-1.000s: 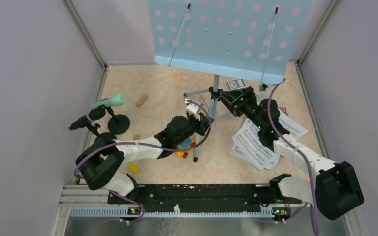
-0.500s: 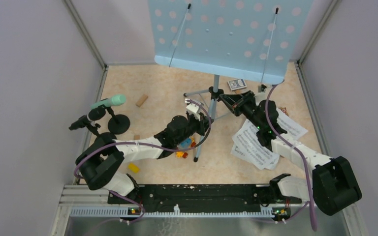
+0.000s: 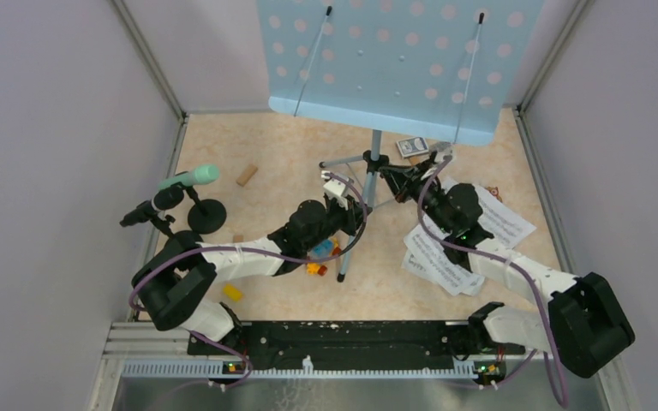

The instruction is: Pack up the instrument practice props

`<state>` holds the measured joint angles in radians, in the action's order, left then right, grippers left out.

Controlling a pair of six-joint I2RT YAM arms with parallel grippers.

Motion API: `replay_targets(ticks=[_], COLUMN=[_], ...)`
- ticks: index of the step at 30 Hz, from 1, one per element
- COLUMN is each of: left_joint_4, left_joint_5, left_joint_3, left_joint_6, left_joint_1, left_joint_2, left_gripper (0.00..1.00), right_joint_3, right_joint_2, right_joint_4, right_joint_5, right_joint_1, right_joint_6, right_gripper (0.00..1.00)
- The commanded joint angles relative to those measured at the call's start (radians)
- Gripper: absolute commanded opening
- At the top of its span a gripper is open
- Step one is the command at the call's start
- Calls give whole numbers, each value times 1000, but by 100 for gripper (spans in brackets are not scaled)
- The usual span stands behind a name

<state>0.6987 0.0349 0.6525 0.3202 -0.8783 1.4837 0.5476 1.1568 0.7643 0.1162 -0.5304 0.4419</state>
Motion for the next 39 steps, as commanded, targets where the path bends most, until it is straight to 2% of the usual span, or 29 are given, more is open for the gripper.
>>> replay_targets(ticks=[1, 8, 10, 12, 16, 18, 20, 21, 23, 25, 27, 30, 31, 34, 37, 39], left_joint_4=[-170, -217, -216, -218, -224, -226, -226, -225, -223, -223, -226, -231, -235, -254, -291, -325], left_joint_5=[-62, -47, -46, -44, -44, -12, -4, -3, -3, -4, -5, 2, 7, 36, 58, 57], left_joint_3=[-46, -36, -39, -41, -44, -47, -47, -46, -42, -37, -32, -30, -29, -24, -7, 16], left_joint_6=[36, 35, 40, 41, 42, 44, 48, 49, 52, 54, 54, 52, 50, 37, 18, 7], left_joint_1=[-10, -11, -11, -11, -11, -10, -11, -11, -10, -10, -10, -11, -10, -10, -10, -6], left_joint_2=[49, 34, 32, 30, 25, 26, 28, 31, 35, 42, 42, 34, 31, 18, 14, 24], left_gripper=[0, 0, 0, 0, 0, 0, 0, 0, 0, 0, 0, 0, 0, 0, 0, 0], right_joint_3=[-18, -16, 0, 8, -31, -53, -66, -69, -68, -71, -100, -147, -154, -147, -117, -105], right_joint_2=[-34, -98, -104, -104, -139, -179, -226, -250, -293, -334, -376, -436, -448, -437, -375, -322], right_joint_4=[-71, -355, -461, -512, -493, -439, -364, -320, -262, -266, -270, -283, -301, -363, -397, -357], right_joint_5=[125, 370, 317, 190, 43, 20, 5, -12, -91, -204, -258, -322, -334, -274, -78, 15], right_joint_1=[-84, -88, -101, -118, -130, -130, -129, -130, -129, -130, -130, -126, -116, -29, 122, 166], right_joint_6=[-596, -1305, -1491, -1597, -1732, -1696, -1547, -1439, -1123, -927, -826, -703, -666, -553, -454, -450], right_gripper=[0, 0, 0, 0, 0, 6, 16, 21, 29, 33, 40, 60, 63, 68, 67, 65])
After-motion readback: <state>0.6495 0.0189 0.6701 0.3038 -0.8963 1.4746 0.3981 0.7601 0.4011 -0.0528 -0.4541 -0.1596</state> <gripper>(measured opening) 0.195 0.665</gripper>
